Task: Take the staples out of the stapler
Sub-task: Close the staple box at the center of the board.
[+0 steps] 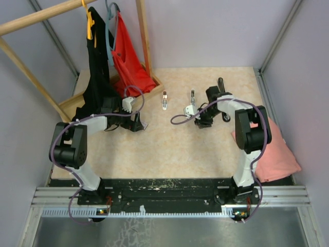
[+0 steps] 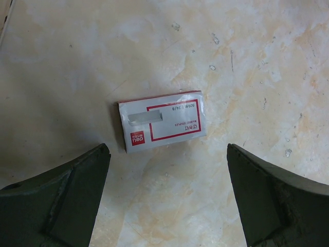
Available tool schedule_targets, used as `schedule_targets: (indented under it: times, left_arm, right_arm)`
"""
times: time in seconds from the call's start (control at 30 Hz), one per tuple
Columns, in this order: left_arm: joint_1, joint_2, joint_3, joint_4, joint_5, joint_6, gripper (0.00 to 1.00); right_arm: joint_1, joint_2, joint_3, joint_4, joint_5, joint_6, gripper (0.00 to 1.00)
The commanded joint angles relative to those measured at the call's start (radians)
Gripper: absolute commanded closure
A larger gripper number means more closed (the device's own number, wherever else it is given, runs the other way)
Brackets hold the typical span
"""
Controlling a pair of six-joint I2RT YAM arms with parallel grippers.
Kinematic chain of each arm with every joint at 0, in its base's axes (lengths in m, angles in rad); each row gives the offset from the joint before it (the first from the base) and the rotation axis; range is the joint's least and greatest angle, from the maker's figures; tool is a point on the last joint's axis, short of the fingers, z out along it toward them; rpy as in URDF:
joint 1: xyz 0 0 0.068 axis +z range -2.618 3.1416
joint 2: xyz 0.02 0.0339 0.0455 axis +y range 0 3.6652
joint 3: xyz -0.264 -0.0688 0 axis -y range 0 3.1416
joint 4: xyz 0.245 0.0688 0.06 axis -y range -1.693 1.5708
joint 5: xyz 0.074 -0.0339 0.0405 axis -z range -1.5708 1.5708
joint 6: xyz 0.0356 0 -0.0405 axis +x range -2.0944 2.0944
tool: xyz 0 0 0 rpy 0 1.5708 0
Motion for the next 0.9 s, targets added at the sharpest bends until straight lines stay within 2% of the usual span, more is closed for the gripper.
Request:
schedule_targets:
  times: [0.0,0.57,0.87]
  left_arm:
    - [0.005,0.023,0.005,0.04,-0.02,-0.03,0.0]
    - [-0.064,0.051,0.022,0.019,0.024,-0.065,0.0]
    - [-0.114,0.041,0.029,0.019,-0.002,-0.16,0.0]
  right_arm:
    - [0.015,-0.046,-0.014,0.029,-0.044,0.026,0.6]
    - [0.075,-0.071,-0.054,0.123,-0.085,0.156,0.61]
    - [0.127,-0.075,-0.055,0.175,-0.118,0.26,0.61]
